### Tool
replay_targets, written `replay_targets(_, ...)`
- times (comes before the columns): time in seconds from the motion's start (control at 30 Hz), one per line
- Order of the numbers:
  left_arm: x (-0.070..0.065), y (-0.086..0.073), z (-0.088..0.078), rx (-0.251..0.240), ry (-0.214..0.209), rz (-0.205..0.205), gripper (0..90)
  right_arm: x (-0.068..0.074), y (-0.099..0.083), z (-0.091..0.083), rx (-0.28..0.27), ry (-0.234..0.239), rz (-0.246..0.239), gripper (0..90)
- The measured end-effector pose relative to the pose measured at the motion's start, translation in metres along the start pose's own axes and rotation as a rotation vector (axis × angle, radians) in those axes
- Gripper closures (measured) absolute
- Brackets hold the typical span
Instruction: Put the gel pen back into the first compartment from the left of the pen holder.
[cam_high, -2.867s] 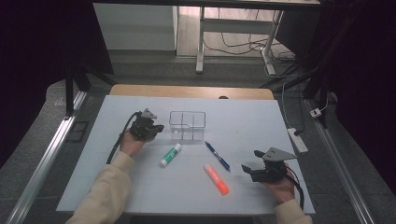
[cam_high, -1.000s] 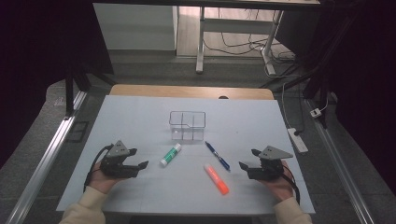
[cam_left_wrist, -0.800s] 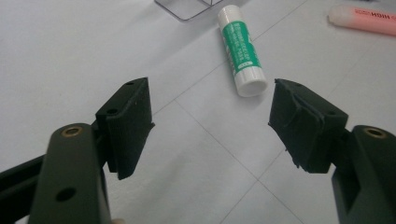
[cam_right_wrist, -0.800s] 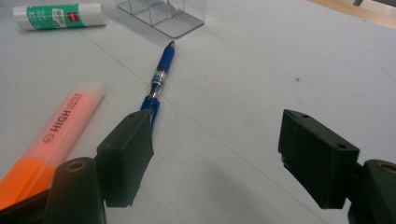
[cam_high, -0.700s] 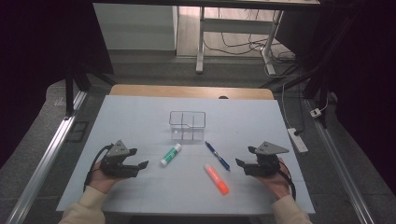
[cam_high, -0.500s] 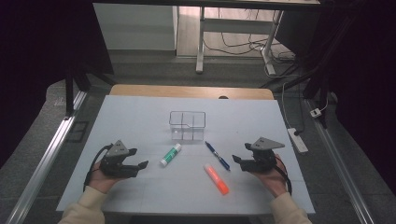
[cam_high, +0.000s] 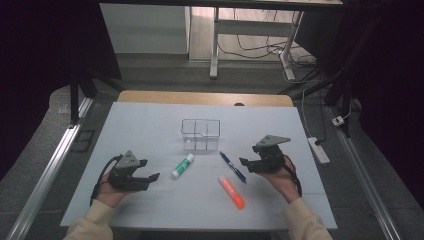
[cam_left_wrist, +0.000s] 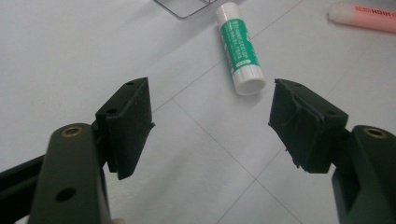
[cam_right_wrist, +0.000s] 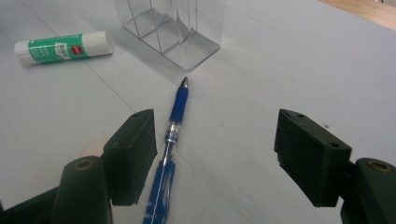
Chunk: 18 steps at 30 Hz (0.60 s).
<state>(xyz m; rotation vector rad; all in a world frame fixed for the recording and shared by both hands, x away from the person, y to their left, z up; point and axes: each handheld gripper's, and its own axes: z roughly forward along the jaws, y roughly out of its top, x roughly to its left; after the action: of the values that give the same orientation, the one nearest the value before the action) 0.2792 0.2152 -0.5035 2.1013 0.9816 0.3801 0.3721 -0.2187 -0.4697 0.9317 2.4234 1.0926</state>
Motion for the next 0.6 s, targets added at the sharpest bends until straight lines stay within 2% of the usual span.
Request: replay_targets(0.6, 0.001, -0.003, 0.000, 0.004, -0.006, -0.009, 29.7, 0.004, 0.031, 0.059, 0.151, 0.076, 0.011, 32.2)
